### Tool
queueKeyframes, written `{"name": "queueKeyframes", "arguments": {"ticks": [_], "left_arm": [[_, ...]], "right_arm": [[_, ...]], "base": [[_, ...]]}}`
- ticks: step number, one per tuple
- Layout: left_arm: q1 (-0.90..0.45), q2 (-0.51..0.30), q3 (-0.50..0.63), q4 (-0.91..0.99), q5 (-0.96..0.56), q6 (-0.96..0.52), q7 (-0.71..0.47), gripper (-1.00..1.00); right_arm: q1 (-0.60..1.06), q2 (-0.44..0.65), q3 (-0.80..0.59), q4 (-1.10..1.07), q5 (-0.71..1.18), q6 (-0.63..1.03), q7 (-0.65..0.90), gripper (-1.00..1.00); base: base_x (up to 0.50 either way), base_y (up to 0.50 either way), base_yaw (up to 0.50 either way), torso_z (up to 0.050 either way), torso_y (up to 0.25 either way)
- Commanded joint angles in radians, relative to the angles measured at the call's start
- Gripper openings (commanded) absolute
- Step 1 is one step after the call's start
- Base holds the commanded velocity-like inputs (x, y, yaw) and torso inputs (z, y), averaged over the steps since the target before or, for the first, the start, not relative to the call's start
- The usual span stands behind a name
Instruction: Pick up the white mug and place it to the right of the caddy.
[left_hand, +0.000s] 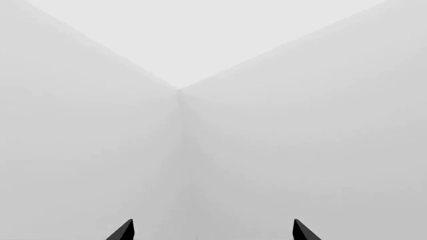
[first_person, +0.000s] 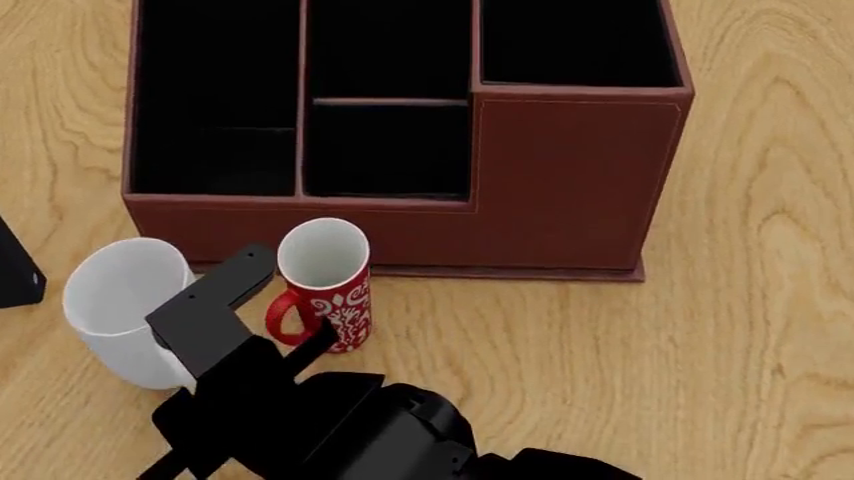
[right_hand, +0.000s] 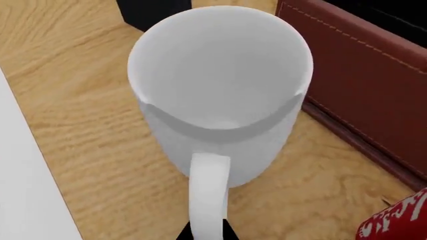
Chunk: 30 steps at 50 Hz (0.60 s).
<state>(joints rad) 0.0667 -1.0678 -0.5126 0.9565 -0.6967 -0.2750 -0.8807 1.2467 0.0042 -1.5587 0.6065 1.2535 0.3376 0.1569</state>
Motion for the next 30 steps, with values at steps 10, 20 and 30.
{"name": "queueKeyframes", "arguments": {"ticks": [10, 20, 30], "left_arm": [[0.01, 0.008, -0.011, 0.006, 0.006, 0.005, 0.005, 1.0], [0.011, 0.007, -0.011, 0.015, 0.009, 0.005, -0.001, 1.0], [0.027, 0.004, -0.049, 0.03, -0.006, -0.008, -0.004, 1.0]], "right_arm": [[0.012, -0.004, 0.003, -0.023, -0.006, -0.025, -0.011, -1.0], [0.049, -0.004, 0.003, -0.081, 0.036, -0.042, 0.013, -1.0], [0.091, -0.003, 0.016, -0.117, 0.075, -0.084, 0.034, -1.0]], "base": [[0.0, 0.0, 0.0, 0.0, 0.0], [0.0, 0.0, 0.0, 0.0, 0.0], [0.0, 0.0, 0.0, 0.0, 0.0]]}}
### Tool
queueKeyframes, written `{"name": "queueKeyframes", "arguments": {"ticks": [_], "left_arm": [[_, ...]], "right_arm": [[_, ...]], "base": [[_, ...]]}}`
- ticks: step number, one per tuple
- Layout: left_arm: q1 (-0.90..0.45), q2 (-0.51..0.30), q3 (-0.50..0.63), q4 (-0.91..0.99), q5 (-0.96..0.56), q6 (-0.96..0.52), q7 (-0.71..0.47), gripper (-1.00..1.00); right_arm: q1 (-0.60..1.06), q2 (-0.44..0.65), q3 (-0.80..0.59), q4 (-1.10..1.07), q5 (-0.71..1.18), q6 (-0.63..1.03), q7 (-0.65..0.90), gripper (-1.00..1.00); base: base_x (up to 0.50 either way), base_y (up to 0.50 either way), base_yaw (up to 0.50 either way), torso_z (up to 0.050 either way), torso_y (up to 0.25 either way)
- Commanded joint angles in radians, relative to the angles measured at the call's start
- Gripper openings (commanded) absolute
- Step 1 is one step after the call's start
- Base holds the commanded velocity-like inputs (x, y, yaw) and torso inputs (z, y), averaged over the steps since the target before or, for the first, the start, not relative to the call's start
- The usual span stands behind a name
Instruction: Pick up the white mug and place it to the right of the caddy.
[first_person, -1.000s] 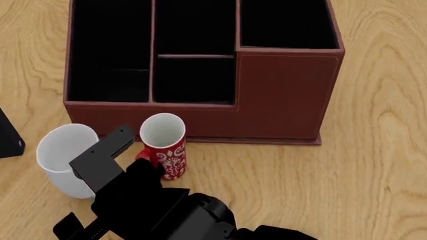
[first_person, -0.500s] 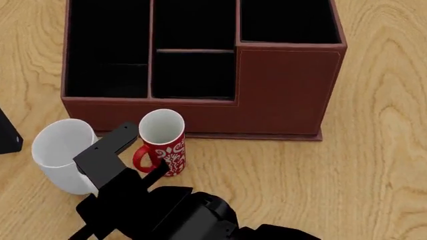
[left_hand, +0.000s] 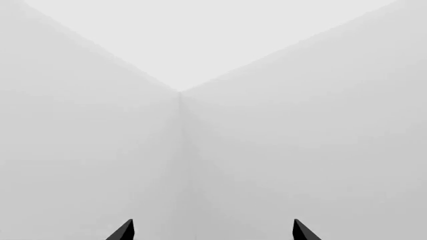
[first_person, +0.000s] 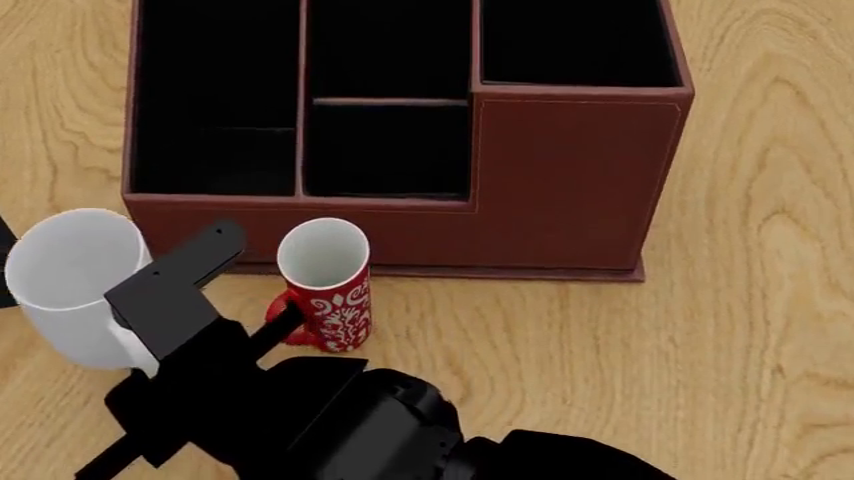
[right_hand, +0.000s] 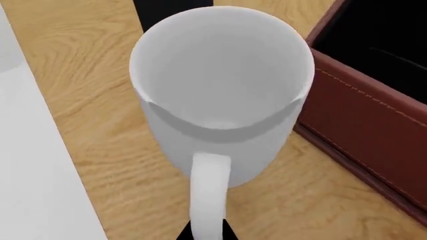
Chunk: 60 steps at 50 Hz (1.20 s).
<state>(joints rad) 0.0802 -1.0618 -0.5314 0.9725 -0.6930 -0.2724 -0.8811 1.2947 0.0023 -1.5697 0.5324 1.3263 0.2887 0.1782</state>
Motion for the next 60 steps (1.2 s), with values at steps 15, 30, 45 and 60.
{"name": "queueKeyframes", "arguments": {"ticks": [15, 30, 45, 60], "left_arm": [[0.005, -0.021, -0.044, 0.018, -0.024, -0.019, -0.017, 1.0], [-0.006, -0.045, -0.058, 0.028, -0.05, -0.034, -0.035, 1.0], [-0.03, -0.082, -0.049, 0.032, -0.076, -0.038, -0.059, 1.0], [-0.054, -0.101, -0.01, 0.028, -0.078, -0.017, -0.078, 1.0]], "right_arm": [[0.117, 0.127, 0.124, -0.261, 0.072, -0.047, 0.112, -1.0], [0.25, 0.242, 0.28, -0.435, 0.17, -0.068, 0.178, -1.0], [0.408, 0.334, 0.392, -0.456, 0.21, -0.061, 0.196, -1.0], [0.49, 0.445, 0.421, -0.343, 0.168, -0.048, 0.213, -1.0]], "base": [[0.0, 0.0, 0.0, 0.0, 0.0], [0.0, 0.0, 0.0, 0.0, 0.0], [0.0, 0.0, 0.0, 0.0, 0.0], [0.0, 0.0, 0.0, 0.0, 0.0]]}}
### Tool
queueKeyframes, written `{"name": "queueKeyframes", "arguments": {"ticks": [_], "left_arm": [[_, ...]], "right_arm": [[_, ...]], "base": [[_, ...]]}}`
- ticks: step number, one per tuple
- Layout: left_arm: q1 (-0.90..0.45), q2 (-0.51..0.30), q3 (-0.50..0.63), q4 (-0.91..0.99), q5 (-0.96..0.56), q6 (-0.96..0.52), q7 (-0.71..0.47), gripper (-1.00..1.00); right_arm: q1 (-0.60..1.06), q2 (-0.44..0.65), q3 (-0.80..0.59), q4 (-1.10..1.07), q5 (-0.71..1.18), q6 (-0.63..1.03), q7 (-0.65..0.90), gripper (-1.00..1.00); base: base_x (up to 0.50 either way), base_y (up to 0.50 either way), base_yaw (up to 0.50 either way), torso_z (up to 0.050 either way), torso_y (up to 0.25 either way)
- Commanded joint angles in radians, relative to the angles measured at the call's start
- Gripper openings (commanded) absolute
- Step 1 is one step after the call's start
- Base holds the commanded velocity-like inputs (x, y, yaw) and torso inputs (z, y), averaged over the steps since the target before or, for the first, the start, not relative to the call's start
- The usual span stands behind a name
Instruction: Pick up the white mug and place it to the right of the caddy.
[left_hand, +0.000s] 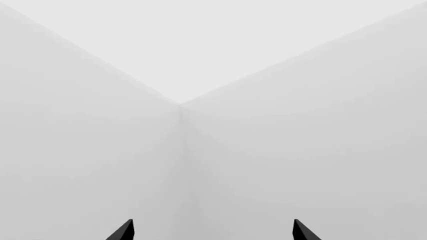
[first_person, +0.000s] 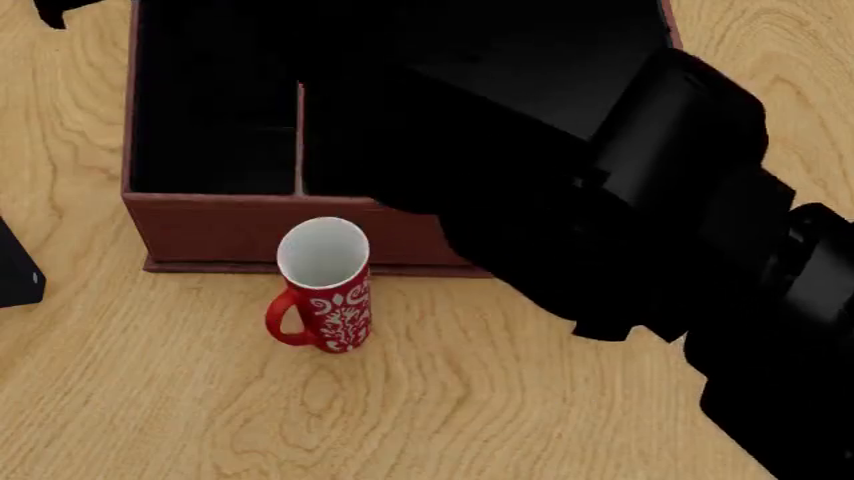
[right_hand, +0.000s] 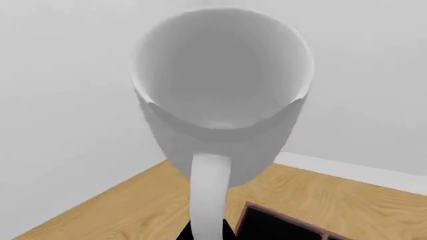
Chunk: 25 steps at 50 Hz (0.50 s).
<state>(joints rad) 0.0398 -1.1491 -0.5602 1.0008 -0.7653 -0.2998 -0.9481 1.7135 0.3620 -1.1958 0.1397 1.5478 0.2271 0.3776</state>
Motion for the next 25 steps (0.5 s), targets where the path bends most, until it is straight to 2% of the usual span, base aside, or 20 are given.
{"name": "queueKeyframes", "arguments": {"ticks": [1, 13, 25], "left_arm": [[-0.014, -0.013, 0.02, 0.0, -0.006, 0.012, -0.01, 1.0], [-0.004, -0.002, 0.026, 0.001, 0.003, 0.024, -0.006, 1.0], [-0.041, -0.017, 0.095, -0.028, 0.019, 0.056, -0.015, 1.0]], "right_arm": [[0.079, 0.105, 0.05, 0.053, -0.053, 0.019, 0.017, -1.0], [0.114, 0.231, 0.057, 0.078, -0.087, 0.048, 0.096, -1.0], [0.124, 0.34, 0.06, 0.11, -0.105, 0.08, 0.212, -1.0]], "base": [[0.0, 0.0, 0.0, 0.0, 0.0], [0.0, 0.0, 0.0, 0.0, 0.001], [0.0, 0.0, 0.0, 0.0, 0.0]]}}
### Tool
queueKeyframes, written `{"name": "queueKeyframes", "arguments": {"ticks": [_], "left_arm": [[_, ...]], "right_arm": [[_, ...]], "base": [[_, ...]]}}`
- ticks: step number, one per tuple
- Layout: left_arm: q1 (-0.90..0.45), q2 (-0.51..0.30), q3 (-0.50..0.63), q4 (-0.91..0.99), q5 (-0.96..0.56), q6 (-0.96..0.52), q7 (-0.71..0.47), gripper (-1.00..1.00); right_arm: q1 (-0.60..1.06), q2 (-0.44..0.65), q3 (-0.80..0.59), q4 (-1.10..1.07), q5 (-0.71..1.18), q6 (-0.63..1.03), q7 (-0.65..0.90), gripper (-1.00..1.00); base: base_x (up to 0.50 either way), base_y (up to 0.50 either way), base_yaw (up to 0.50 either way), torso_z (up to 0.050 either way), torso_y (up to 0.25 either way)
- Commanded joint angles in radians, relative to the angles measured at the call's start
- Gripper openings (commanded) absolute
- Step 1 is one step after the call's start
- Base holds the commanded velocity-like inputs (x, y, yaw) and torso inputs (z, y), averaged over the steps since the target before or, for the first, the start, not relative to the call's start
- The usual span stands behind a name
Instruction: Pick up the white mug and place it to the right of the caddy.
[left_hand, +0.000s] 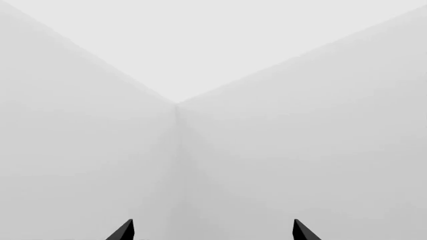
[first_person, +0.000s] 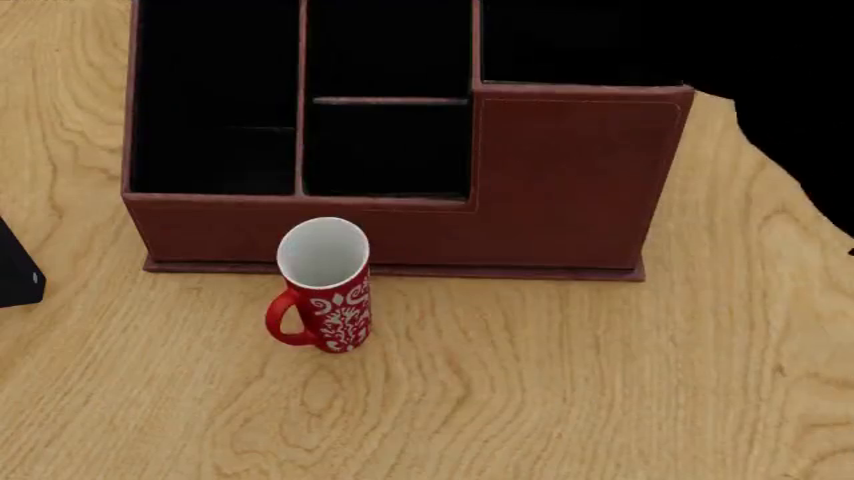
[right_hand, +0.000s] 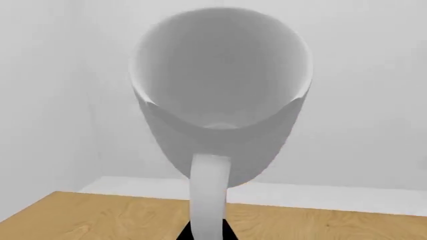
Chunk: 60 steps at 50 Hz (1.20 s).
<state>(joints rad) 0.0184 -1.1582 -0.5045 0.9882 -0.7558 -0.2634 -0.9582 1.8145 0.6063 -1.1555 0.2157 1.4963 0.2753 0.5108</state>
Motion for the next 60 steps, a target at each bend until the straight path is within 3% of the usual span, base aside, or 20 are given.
{"name": "queueKeyframes", "arguments": {"ticks": [1, 15, 26, 35, 42, 49, 60], "left_arm": [[-0.025, -0.01, 0.049, -0.019, 0.011, 0.022, -0.006, 1.0], [-0.093, -0.034, 0.136, -0.044, 0.014, 0.048, -0.022, 1.0], [-0.098, -0.031, 0.134, -0.04, 0.01, 0.051, -0.021, 1.0], [-0.059, -0.01, 0.082, -0.029, 0.017, 0.042, -0.004, 1.0], [-0.047, 0.009, 0.085, -0.038, 0.033, 0.056, 0.008, 1.0], [-0.04, 0.019, 0.088, -0.039, 0.044, 0.058, 0.011, 1.0], [-0.026, 0.025, 0.078, -0.033, 0.048, 0.05, 0.011, 1.0]], "right_arm": [[0.02, 0.101, 0.023, 0.051, -0.046, 0.034, 0.079, -1.0], [0.008, 0.212, 0.012, 0.083, -0.057, 0.084, 0.192, -1.0], [0.053, 0.237, -0.052, 0.154, -0.043, 0.274, 0.212, -1.0], [0.171, 0.145, -0.112, 0.407, -0.007, 0.515, 0.03, -1.0], [0.229, 0.033, -0.22, 0.65, -0.097, 0.627, -0.169, -1.0], [0.24, -0.057, -0.301, 0.824, -0.174, 0.654, -0.383, -1.0], [0.177, -0.133, -0.345, 0.954, -0.222, 0.618, -0.522, -1.0]], "base": [[0.0, 0.0, 0.0, 0.0, 0.0], [0.0, 0.0, 0.0, 0.0, 0.001], [0.0, 0.0, 0.0, 0.0, 0.0], [0.0, 0.0, 0.0, 0.0, 0.001], [0.0, 0.0, 0.0, 0.0, 0.0], [0.0, 0.0, 0.0, 0.0, 0.001], [0.0, 0.0, 0.0, 0.0, 0.0]]}}
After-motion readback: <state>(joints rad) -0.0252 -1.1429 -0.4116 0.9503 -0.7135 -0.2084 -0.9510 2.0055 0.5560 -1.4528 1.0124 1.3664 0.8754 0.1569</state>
